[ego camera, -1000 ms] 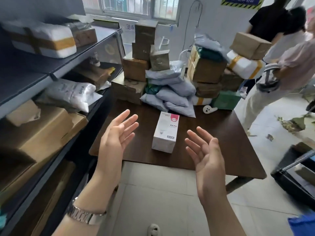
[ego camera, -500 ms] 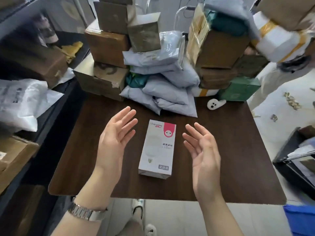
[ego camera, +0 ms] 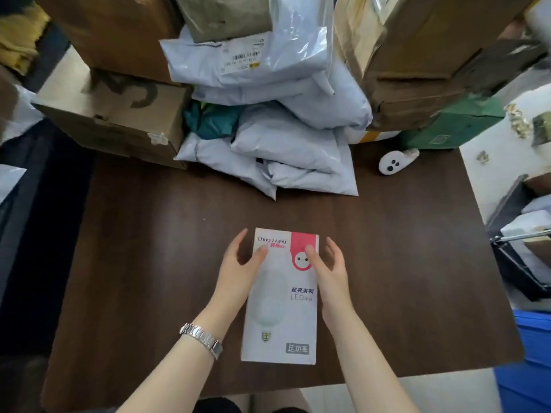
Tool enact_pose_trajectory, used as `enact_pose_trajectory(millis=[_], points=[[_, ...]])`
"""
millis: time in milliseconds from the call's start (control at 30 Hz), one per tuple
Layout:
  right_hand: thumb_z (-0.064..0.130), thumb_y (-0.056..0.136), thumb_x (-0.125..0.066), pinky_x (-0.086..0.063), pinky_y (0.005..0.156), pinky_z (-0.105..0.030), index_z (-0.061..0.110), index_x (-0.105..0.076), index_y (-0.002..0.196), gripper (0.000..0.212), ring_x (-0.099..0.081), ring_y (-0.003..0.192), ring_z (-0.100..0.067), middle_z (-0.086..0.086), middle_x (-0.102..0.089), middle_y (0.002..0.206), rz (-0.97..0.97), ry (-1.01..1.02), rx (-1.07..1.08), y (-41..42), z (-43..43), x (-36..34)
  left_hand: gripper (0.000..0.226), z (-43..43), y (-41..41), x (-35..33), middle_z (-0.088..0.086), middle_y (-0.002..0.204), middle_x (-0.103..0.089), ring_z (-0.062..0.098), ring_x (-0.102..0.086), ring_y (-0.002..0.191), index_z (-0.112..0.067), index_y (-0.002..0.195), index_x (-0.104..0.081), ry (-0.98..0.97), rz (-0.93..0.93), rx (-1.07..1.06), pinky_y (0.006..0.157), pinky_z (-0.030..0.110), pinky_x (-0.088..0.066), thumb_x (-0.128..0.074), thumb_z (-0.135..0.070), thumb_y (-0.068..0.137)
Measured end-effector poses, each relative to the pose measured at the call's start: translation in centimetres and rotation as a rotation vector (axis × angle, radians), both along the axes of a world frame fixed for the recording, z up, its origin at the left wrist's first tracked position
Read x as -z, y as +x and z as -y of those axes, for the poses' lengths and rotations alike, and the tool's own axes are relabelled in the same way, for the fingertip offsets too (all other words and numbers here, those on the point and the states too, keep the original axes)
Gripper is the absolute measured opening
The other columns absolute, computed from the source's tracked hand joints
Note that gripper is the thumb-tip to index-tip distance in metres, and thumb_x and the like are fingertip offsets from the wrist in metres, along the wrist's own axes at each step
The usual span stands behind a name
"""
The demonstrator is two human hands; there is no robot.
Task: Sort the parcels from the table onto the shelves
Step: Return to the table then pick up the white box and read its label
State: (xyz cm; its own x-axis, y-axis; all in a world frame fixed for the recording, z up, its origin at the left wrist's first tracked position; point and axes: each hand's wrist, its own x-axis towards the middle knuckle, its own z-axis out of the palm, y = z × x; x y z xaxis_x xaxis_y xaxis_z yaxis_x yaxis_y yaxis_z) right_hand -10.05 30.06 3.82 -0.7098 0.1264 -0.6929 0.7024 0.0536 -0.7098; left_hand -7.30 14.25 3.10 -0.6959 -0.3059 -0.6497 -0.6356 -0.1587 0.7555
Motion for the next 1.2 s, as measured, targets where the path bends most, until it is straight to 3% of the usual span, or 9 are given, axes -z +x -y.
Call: enact_pose_trajectory(millis=[100,200,400,667,800,933,1000,1100,1200], points=[[0.031,0.091,-0.074,-0.059,0.054,-0.020,0.027,-0.037,0.151,0.070,-0.078,0.065,-0.004,0.012,-0.070,0.097,0.102,-0.042,0.013,-0.1,-0.2,1.4,0.067,0.0,-0.4,1.6,0.001,0.148,-0.056,0.020,-0.056,0.133,-0.022,0.153,-0.042,0.111,0.057,-0.069,0.109,0.039,-0.046,-0.069,-0.031,0.092],[0.037,0.090,-0.073,-0.060,0.057,-0.023,0.023,-0.042,0.149,0.068,-0.079,0.069,-0.010,-0.001,-0.078,0.102,0.145,-0.075,-0.010,0.0,-0.3,2.3,0.064,0.0,-0.6,2.4,0.002,0.137,-0.065,0.020,-0.066,0.120,-0.024,0.149,-0.046,0.165,0.080,-0.084,0.103,0.041,-0.052,-0.070,-0.035,0.091],[0.039,0.090,-0.073,-0.062,0.068,-0.028,0.013,-0.062,0.129,0.048,-0.081,0.082,-0.016,-0.008,-0.082,0.105,0.045,-0.075,-0.057,-0.7,-0.1,1.2,0.050,0.6,-1.5,0.7,0.003,0.119,-0.077,0.016,-0.076,0.100,-0.018,0.138,-0.061,0.135,0.012,-0.088,0.070,0.021,-0.060,-0.072,-0.029,0.090],[0.048,0.082,-0.076,-0.064,0.077,-0.030,0.014,-0.068,0.115,0.047,-0.079,0.093,-0.019,-0.004,-0.080,0.106,-0.359,-0.065,-0.147,-3.3,-0.2,-8.7,0.041,1.2,-3.2,-9.3,-0.004,0.117,-0.078,0.009,-0.073,0.108,-0.019,0.130,-0.067,0.021,-0.347,-0.068,0.081,0.020,-0.058,-0.071,-0.024,0.090],[0.052,0.079,-0.071,-0.065,0.079,-0.033,0.018,-0.066,0.117,0.052,-0.079,0.097,-0.021,-0.005,-0.079,0.109,-0.524,-0.099,-0.179,-3.3,-0.9,-13.5,0.058,1.2,-3.0,-14.3,-0.005,0.119,-0.076,0.011,-0.072,0.112,-0.024,0.137,-0.059,-0.020,-0.491,0.039,0.084,0.029,-0.061,-0.074,-0.042,0.084],[0.051,0.072,-0.069,-0.062,0.068,-0.026,0.018,-0.063,0.119,0.058,-0.080,0.087,-0.015,0.002,-0.081,0.102,-0.658,-0.197,-0.207,-2.6,-2.3,-16.7,0.057,1.1,-2.5,-17.2,-0.008,0.137,-0.065,0.010,-0.063,0.124,-0.030,0.139,-0.056,0.074,-0.508,-0.082,0.102,0.032,-0.052,-0.046,-0.063,0.093],[0.051,0.070,-0.080,-0.063,0.074,-0.031,0.023,-0.061,0.127,0.066,-0.079,0.097,-0.019,0.000,-0.079,0.112,-0.667,-0.263,-0.294,-2.1,-2.9,-17.2,0.043,1.0,-2.0,-18.2,-0.003,0.135,-0.068,0.011,-0.067,0.116,-0.035,0.121,-0.063,0.173,-0.397,-0.183,0.098,0.033,-0.052,-0.038,-0.061,0.097],[0.064,0.064,-0.084,-0.058,0.099,-0.041,0.034,-0.052,0.142,0.090,-0.062,0.133,-0.019,0.009,-0.060,0.147,-0.629,-0.318,-0.443,-1.2,-3.0,-17.0,0.047,0.5,-0.8,-19.0,-0.001,0.100,-0.083,0.012,-0.080,0.081,-0.034,0.105,-0.071,0.304,-0.288,-0.164,0.077,0.034,-0.053,-0.033,-0.061,0.099],[0.070,0.063,-0.079,-0.054,0.105,-0.030,0.040,-0.066,0.125,0.071,-0.060,0.134,-0.008,0.022,-0.063,0.140,-0.571,-0.410,-0.431,-1.7,-2.5,-17.5,0.048,0.3,-0.2,-19.3,0.002,0.089,-0.083,0.015,-0.079,0.069,-0.027,0.103,-0.074,0.354,-0.299,-0.178,0.076,0.037,-0.054,-0.036,-0.056,0.100]])
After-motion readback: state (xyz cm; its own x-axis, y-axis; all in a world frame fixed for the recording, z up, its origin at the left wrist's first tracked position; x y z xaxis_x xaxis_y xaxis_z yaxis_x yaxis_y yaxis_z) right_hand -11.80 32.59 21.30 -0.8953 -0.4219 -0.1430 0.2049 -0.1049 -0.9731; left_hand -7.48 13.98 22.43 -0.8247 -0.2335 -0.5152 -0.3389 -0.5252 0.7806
